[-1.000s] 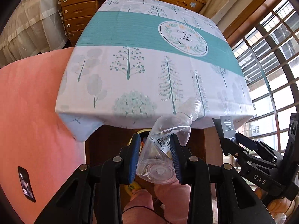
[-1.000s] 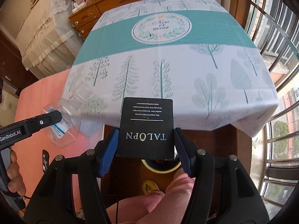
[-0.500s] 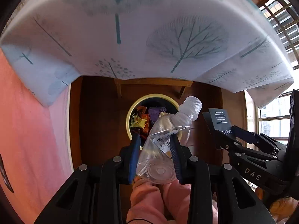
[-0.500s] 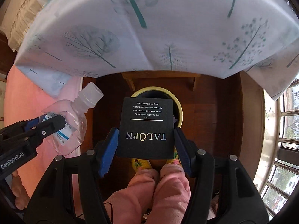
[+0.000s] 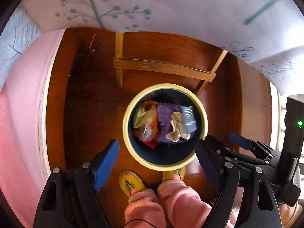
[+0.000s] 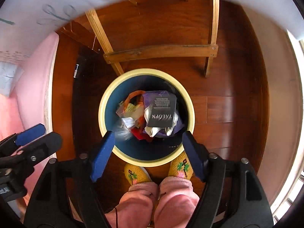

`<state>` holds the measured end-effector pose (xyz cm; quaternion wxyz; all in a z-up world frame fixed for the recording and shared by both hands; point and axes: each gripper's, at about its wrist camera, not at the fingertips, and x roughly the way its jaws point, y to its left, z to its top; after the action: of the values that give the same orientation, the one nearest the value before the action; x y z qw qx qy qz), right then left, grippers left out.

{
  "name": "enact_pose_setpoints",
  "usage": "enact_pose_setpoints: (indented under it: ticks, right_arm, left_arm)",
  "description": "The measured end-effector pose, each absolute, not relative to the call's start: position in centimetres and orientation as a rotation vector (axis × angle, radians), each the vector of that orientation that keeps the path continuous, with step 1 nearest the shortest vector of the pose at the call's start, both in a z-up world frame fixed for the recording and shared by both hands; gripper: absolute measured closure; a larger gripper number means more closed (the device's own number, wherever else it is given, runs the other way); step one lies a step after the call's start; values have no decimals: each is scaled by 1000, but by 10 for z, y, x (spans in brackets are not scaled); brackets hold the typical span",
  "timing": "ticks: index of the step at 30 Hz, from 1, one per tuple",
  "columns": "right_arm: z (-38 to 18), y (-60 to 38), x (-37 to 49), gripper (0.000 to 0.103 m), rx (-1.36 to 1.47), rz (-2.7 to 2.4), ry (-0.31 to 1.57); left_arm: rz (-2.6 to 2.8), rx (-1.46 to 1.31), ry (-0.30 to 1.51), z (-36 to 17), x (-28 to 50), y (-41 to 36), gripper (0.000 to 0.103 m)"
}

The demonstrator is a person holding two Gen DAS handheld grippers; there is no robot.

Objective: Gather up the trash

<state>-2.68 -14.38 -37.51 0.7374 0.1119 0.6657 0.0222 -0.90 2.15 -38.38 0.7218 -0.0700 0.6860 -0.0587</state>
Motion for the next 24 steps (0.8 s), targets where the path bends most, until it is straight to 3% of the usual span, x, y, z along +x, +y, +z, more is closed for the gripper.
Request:
enact_pose_setpoints:
  ticks: [10,24]
  right_arm:
    - [-367,-151,-24,32,261,68,1415]
    - [-271,-145,-18,32,261,77,1296]
  left_arm:
    - [-111,-126,1453,-361,-11,25,19]
    - [-79,-124,1349,-263,0,27,19]
